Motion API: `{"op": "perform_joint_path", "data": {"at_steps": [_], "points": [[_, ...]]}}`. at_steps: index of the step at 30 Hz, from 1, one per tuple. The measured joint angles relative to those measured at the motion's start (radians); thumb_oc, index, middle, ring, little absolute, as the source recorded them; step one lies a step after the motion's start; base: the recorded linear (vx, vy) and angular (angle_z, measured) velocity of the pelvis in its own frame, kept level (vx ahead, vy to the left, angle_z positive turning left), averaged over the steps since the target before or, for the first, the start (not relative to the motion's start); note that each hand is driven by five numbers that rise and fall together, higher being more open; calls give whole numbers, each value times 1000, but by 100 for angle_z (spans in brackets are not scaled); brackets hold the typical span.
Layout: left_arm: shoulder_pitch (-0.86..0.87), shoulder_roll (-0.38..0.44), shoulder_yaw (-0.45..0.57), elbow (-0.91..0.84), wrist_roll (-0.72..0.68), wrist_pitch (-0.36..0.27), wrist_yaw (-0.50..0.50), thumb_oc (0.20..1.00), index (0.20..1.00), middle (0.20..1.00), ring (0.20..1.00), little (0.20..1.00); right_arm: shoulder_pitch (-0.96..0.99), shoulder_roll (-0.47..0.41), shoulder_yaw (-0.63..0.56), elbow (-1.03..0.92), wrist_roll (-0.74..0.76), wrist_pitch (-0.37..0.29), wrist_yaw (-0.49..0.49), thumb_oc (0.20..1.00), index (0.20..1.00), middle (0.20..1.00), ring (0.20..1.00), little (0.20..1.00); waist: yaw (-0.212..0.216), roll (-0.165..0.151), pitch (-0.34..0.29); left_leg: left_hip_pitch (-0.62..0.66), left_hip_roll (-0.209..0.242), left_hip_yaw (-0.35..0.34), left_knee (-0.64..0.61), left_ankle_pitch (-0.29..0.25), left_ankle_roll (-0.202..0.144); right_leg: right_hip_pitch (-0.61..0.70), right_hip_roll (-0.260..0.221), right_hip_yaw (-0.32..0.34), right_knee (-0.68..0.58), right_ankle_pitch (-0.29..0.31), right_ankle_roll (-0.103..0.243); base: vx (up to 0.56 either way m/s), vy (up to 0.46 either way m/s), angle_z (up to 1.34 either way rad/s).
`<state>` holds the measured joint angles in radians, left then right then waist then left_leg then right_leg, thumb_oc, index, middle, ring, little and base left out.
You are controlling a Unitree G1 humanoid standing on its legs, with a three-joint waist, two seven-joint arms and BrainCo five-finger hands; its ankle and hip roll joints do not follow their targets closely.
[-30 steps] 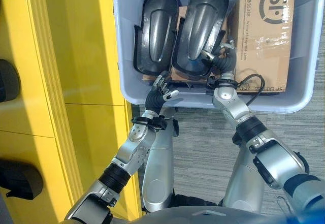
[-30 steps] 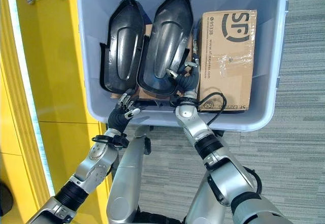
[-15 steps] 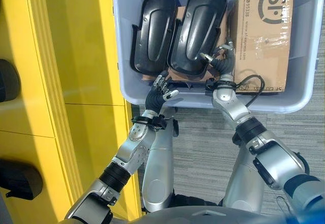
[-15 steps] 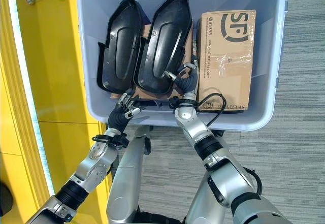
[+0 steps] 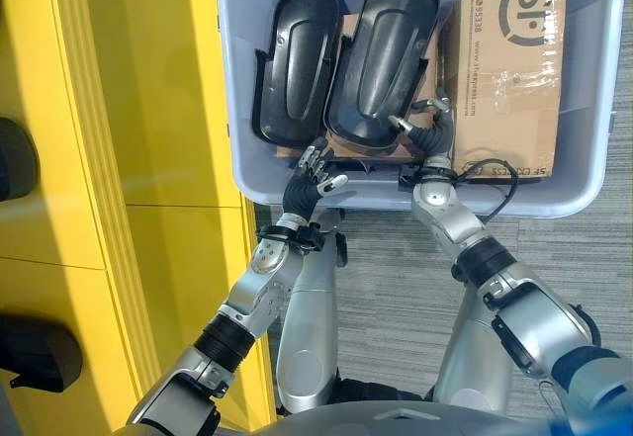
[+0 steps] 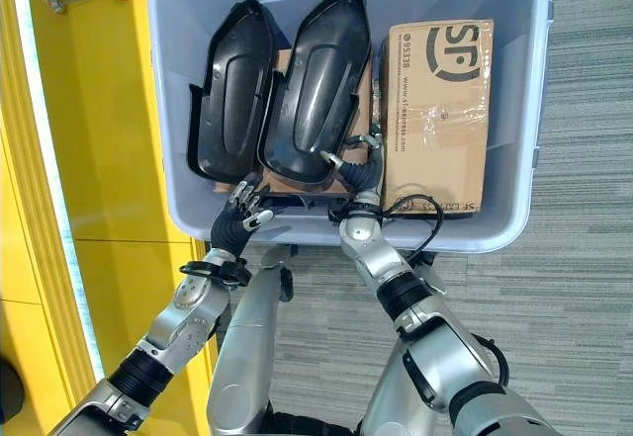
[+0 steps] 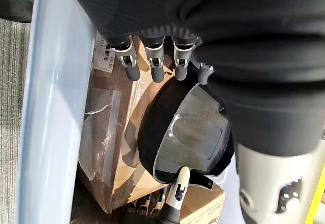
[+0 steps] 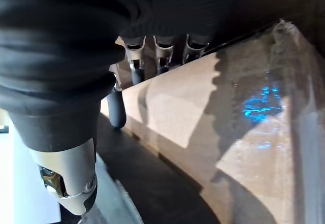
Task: Move parts from the plastic box to the shelf.
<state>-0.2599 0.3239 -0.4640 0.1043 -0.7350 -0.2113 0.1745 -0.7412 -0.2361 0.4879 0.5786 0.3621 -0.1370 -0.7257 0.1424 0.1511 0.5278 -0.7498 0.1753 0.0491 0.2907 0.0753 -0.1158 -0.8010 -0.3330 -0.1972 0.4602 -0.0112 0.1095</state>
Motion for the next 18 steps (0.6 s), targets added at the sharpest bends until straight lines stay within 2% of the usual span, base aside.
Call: {"op": "perform_joint_path", "data": {"at_steps": [6,10,13,18], "points": [[-2,0,0,-1,0,6,6,1000,1000,1000,1000,1000,-9,0,-4,9,116,-12,47,1000,1000,1000,1000,1000,-15,-4,-2,0,0,0,9,-3,4,6,0,0,0,1,1,0,0,0],[-2,0,1,-3,0,12,7,1000,1000,1000,1000,1000,-8,-9,-16,8,238,-66,131,1000,1000,1000,1000,1000,-20,-4,-2,1,2,0,10,-3,4,7,2,0,0,0,0,0,0,0],[-1,0,1,-5,1,13,12,1000,1000,1000,1000,1000,9,-9,-16,-22,280,-97,154,1000,1000,1000,1000,1000,-22,-4,-2,1,3,0,11,-3,4,7,2,0,0,0,0,0,0,0],[-1,0,3,-25,5,33,29,1000,1000,1000,1000,1000,57,-9,-12,-125,282,-96,169,1000,1000,1000,1000,1000,-22,-4,-2,1,2,0,10,-3,4,7,2,0,-1,0,0,0,0,0]]}}
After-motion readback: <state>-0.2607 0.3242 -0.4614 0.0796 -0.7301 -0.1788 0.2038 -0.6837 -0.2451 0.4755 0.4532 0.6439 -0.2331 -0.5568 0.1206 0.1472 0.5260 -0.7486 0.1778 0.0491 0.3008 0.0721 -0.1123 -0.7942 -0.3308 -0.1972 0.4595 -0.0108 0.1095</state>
